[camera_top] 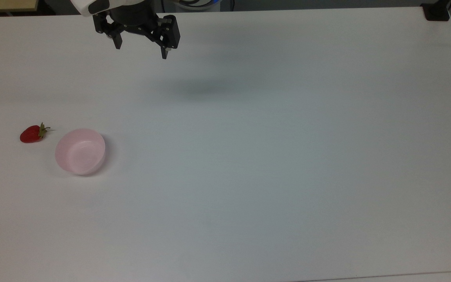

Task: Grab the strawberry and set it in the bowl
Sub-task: 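Move the open gripper over the red strawberry and lower it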

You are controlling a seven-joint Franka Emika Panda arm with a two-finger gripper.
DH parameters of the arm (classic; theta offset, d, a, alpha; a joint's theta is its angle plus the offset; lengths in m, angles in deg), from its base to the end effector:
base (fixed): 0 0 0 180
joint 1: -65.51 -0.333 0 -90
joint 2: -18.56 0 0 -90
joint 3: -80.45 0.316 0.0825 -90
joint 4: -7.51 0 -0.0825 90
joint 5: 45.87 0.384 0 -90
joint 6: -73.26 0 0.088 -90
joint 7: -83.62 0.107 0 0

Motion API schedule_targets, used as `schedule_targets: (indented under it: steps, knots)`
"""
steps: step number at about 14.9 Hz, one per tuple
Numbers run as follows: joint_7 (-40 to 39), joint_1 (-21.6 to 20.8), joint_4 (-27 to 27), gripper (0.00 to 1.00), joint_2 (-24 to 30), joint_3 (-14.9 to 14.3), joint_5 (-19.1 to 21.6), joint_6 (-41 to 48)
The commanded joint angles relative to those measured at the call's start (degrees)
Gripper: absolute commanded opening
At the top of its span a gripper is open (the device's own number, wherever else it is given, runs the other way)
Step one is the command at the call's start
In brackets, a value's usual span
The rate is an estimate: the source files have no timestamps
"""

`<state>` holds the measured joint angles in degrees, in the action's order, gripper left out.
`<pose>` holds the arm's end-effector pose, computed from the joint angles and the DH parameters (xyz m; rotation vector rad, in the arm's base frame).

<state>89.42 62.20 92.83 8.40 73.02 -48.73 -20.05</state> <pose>0.6092 -0.0424 0.5658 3.0572 -0.2570 -0.0542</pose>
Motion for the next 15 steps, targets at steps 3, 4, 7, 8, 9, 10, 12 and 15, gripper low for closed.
schedule_targets:
  steps: [3, 4, 7, 8, 9, 10, 12, 15]
  knots:
    - [-1.32, 0.15, 2.22, 1.0, 2.16, -0.39, -0.3, 0.23]
    - [-1.32, 0.15, 2.22, 1.0, 2.16, -0.39, -0.3, 0.32]
    - [-1.58, 0.58, 2.14, 1.0, 2.08, -0.48, -0.3, -0.21]
    - [-2.45, 1.46, 2.05, 1.0, 1.99, -0.56, -0.3, -0.3]
    - [-4.46, 2.34, 1.87, 1.0, 1.73, -0.65, -0.3, -0.47]
    - [-6.92, 3.39, 1.87, 1.0, 1.46, -0.74, -0.3, -0.56]
    - [-8.87, 6.46, 1.78, 1.0, 0.76, -0.92, -0.3, -2.31]
    - [-8.27, 12.95, 1.7, 1.0, -1.95, -1.0, 0.04, -7.31]
